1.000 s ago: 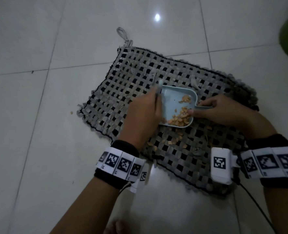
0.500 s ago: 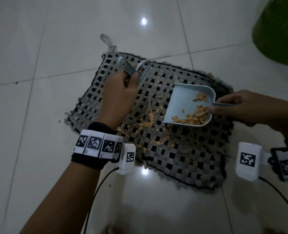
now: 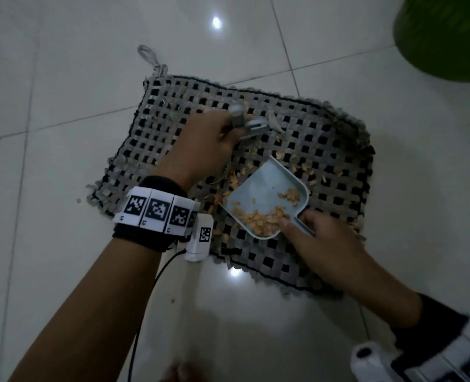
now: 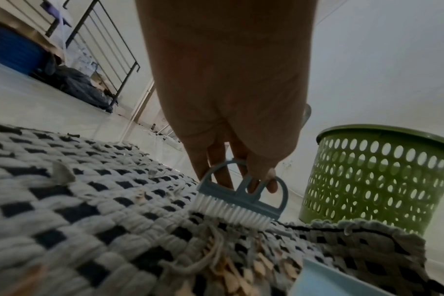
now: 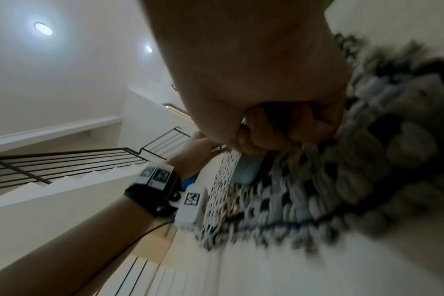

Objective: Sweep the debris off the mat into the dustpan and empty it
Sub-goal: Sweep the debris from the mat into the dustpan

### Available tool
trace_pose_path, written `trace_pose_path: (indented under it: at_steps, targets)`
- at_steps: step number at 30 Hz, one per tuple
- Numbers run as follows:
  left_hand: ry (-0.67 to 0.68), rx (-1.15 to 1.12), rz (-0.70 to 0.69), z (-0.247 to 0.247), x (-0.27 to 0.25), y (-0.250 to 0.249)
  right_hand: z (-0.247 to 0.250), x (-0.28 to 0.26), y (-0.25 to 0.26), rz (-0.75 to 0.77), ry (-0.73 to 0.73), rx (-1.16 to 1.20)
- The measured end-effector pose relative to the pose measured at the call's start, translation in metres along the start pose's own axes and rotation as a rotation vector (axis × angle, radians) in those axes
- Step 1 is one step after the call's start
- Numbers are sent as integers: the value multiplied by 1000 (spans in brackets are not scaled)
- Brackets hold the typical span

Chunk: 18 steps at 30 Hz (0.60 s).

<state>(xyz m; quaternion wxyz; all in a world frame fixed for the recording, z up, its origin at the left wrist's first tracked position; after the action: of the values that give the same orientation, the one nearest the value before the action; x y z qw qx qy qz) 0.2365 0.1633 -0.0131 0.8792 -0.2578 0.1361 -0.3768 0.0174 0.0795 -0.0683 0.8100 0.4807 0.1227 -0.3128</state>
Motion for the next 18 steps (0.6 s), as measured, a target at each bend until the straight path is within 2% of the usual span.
trace_pose_path:
  at_steps: [4,13,15,18]
  targets:
    - [82,-28,-19,2,-9,-1,-19,-14,-8,-27,-42,84]
    - [397,61,44,11,-28,11,-27,-15,-2,-47,-42,101]
    - [394,58,60,13,-32,14,-27,-13,-1,-49,-36,97]
    - [206,46,75,23,-37,15,-19,-9,2,-60,-20,58]
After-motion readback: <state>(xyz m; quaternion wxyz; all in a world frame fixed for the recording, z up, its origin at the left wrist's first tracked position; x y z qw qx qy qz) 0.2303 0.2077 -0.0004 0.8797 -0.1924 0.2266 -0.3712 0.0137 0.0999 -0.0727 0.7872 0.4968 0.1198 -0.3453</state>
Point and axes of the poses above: each hand's wrist, its own x-axis towards the middle knuckle, its own z-axis out of the back of the hand, y = z × x, the point moved 7 cm from there along x, towards the middle knuckle, and after that the axes turned 1 degree about z, right-handed, at the moved point
